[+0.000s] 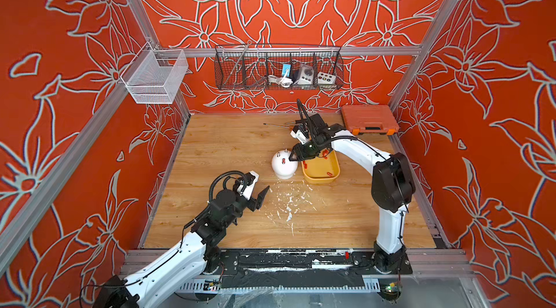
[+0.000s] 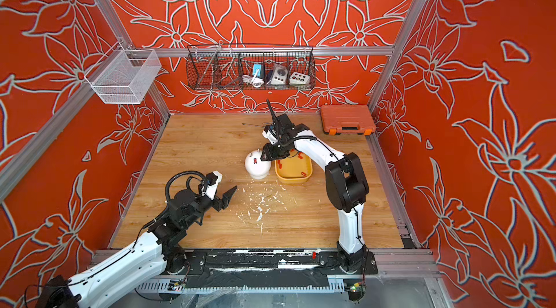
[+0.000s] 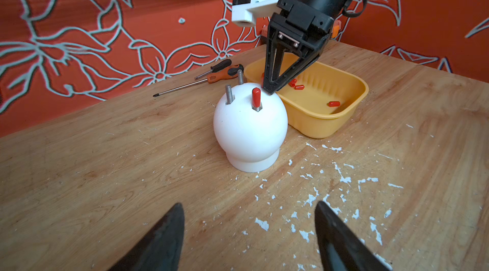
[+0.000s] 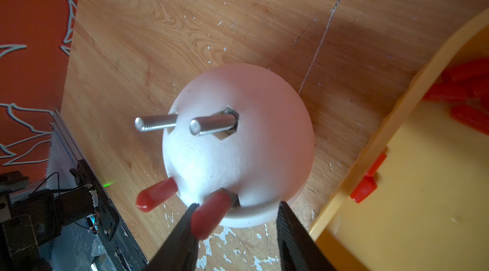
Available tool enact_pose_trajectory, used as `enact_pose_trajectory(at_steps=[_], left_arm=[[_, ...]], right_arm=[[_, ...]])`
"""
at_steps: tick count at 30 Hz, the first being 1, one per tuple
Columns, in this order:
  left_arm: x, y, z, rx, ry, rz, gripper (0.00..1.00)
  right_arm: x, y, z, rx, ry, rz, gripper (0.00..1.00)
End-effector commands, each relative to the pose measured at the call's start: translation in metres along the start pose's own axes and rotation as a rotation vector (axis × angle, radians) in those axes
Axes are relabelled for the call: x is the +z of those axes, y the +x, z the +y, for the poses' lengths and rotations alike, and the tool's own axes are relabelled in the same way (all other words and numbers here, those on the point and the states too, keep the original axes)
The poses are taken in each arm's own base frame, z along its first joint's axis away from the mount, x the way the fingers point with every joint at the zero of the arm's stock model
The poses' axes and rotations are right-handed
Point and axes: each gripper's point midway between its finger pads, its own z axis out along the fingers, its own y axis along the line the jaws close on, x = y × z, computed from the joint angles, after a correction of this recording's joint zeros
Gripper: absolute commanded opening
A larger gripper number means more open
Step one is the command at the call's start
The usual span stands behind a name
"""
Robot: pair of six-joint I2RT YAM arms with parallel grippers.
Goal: Cover the protruding screws with screw protection sleeves
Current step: Adjust the screw protection sleeve on the screw.
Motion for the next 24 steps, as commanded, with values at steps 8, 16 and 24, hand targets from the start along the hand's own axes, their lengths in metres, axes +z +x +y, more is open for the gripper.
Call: enact_pose_trajectory(at_steps=[8, 16, 24], left_arm=[[0.0, -0.009, 0.002, -0.011, -0.006, -0.032, 0.76], [-0.001, -0.009, 0.003, -0.015, -0.012, -0.034, 0.76], [0.002, -0.009, 0.001, -0.018, 0.0, -0.026, 0.76]], right_arm=[[-0.042, -0.024, 0.022, -0.035, 0.0, -0.125, 0.59], [-0.043, -0.033, 0.018, -0.019, 0.002, -0.154, 0.65], [-0.012, -0.022, -0.009, 0.019, 0.051, -0.072, 0.62]])
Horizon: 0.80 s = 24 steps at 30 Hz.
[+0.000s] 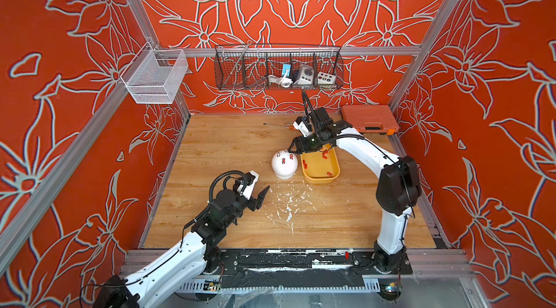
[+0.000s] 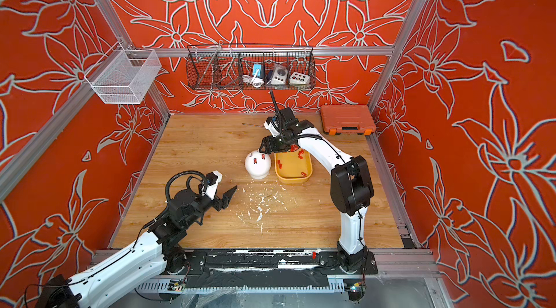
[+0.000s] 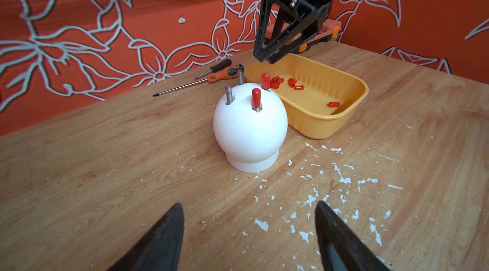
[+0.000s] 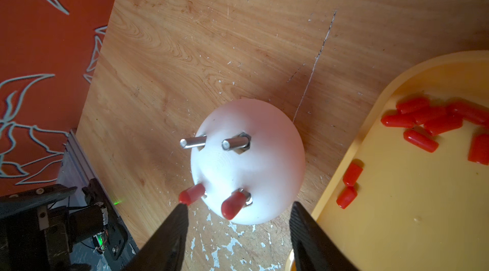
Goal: Cover the protruding screws with screw protection sleeves
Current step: Adjust the screw protection sleeve on the screw.
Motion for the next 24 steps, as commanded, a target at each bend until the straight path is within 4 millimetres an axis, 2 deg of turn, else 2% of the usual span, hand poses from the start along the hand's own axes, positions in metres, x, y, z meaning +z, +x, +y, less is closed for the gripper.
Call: enact_pose_trajectory(at_steps=[1, 5, 8, 12, 16, 18, 21, 23, 24], left_arm=[[0.001, -0.009, 0.001, -0.011, 0.0, -0.026, 0.76], [0.001, -0.009, 0.002, -0.016, -0.005, -0.032, 0.76], [0.001, -0.012, 0.002, -0.02, -0.004, -0.035, 0.76], [-0.003, -0.022, 0.003, -0.04, -0.011, -0.065, 0.77], [-0.014, -0.038, 0.015, -0.106, -0.072, -0.112, 0.79], [-0.02, -0.049, 0.026, -0.159, -0.127, -0.154, 0.84], [-0.023, -0.062, 0.042, -0.238, -0.206, -0.166, 0.89], [-0.018, -0.072, 0.043, -0.268, -0.201, -0.14, 0.9], [-0.012, -0.076, 0.041, -0.282, -0.179, -0.112, 0.9]], right_arm=[[0.016, 0.007, -0.018, 0.023, 0.041, 0.039, 0.61], [0.023, 0.011, -0.024, 0.036, 0.043, 0.055, 0.6], [0.02, 0.005, -0.017, 0.031, 0.025, 0.038, 0.6], [0.004, -0.007, -0.001, 0.017, -0.018, -0.003, 0.63], [-0.025, -0.018, 0.006, -0.023, 0.018, -0.085, 0.66], [-0.038, -0.026, -0.001, -0.027, 0.055, -0.149, 0.66], [-0.055, -0.033, -0.029, -0.027, 0.158, -0.229, 0.65], [-0.058, -0.034, -0.054, -0.057, 0.234, -0.259, 0.62], [-0.056, -0.033, -0.058, -0.129, 0.232, -0.257, 0.6]])
